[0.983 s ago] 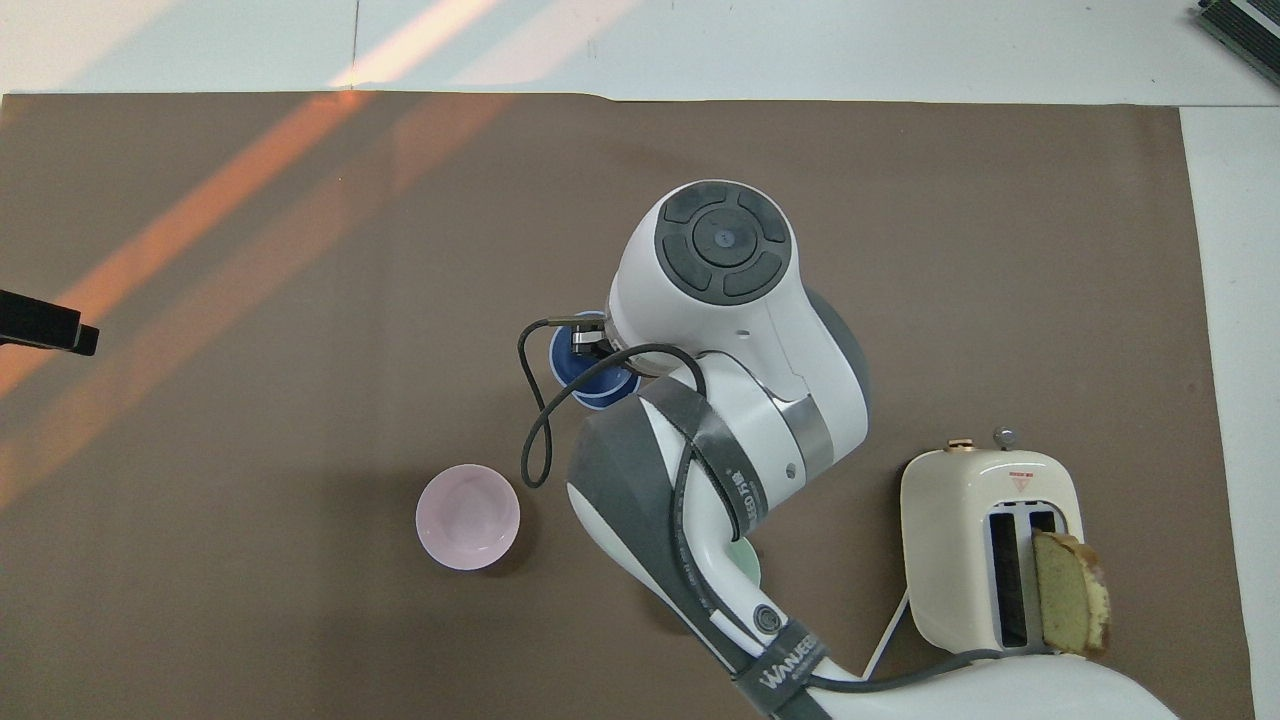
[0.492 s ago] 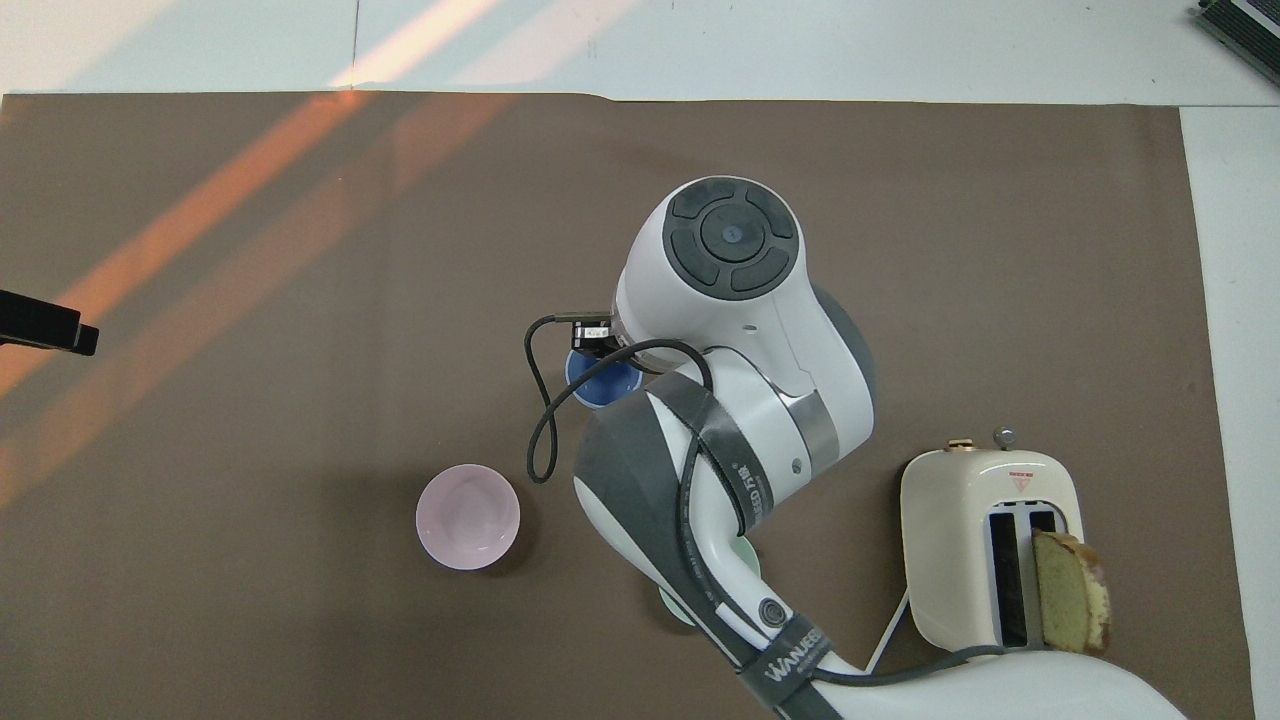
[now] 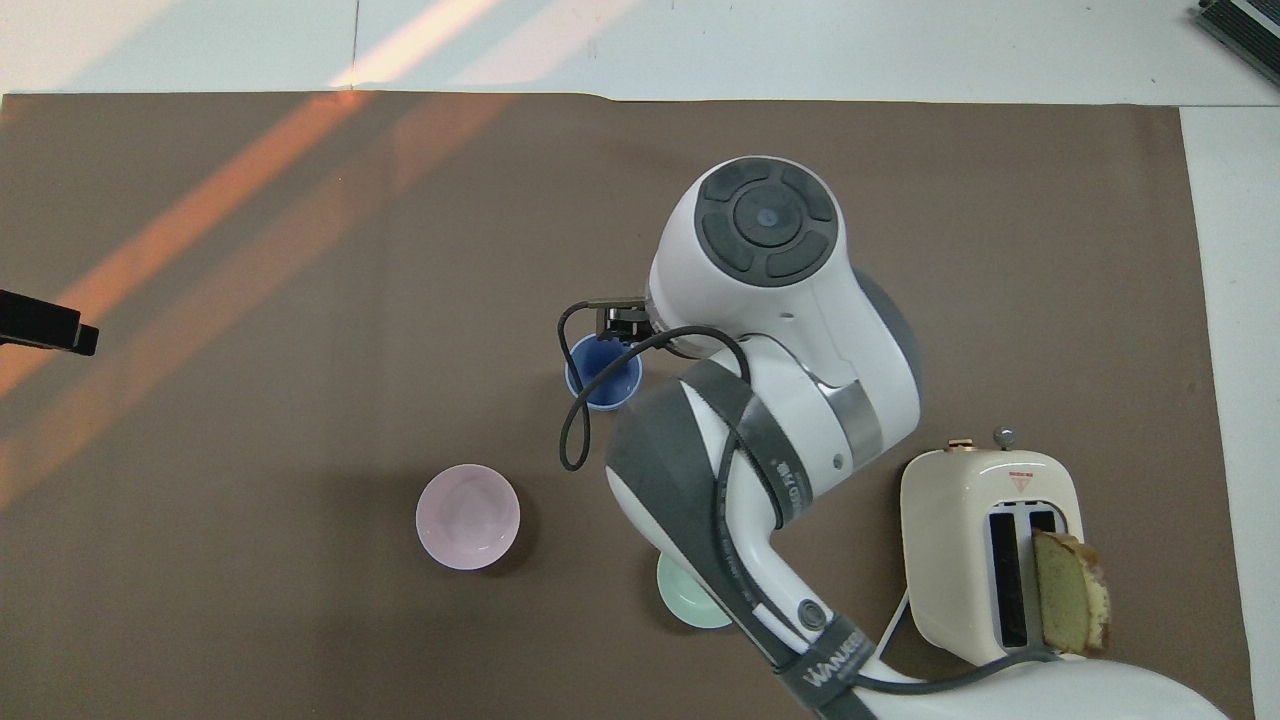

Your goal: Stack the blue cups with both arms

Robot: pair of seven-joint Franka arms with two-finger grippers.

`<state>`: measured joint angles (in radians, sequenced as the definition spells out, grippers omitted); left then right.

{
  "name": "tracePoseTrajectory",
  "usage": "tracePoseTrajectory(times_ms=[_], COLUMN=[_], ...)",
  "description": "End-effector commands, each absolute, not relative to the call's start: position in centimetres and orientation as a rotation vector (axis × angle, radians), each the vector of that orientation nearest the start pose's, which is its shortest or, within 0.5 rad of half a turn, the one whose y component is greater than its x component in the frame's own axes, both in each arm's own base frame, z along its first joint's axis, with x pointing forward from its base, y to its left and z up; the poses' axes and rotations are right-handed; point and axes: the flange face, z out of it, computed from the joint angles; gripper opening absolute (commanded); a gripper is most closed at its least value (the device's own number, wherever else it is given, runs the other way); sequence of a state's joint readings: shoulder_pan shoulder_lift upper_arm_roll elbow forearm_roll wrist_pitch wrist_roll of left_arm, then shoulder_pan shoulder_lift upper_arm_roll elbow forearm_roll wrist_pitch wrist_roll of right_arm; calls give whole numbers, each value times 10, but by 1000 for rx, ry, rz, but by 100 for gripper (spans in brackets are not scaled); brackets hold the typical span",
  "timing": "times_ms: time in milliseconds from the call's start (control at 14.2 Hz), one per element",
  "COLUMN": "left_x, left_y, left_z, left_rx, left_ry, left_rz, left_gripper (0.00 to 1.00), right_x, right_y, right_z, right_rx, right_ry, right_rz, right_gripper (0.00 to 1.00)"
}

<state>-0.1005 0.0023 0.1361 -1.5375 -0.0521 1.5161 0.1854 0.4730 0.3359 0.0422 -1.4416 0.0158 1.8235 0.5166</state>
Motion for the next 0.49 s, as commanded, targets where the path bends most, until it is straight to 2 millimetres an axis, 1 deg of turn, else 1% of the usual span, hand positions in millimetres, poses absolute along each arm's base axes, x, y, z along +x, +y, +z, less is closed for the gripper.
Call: tracePoseTrajectory(times_ms=[0,140,211,281,351,421], left_x=[547,547,547,547,547,547], left_y=[15,15,15,15,15,15], left_z=[641,641,641,641,641,641], left_rx=[-3166,-3166,-3166,-3166,-3166,-3166], left_ry=[254,254,254,254,254,254], left_rz=[33,33,33,33,33,33], left_gripper=[100,100,100,100,100,100], right_x=[583,588,587,585,581,580], right_y=[275,226,202,180,165,156], right_z=[542,573,595,608,610,612], right_rx=[-3143,-3148,-3133,-3132,-3146,-3155], right_ry=[-199,-251,-265,-261,-259,-261], right_rz=[-47,-72,-119,-122,-70,-30], right_gripper=[100,100,100,100,100,100])
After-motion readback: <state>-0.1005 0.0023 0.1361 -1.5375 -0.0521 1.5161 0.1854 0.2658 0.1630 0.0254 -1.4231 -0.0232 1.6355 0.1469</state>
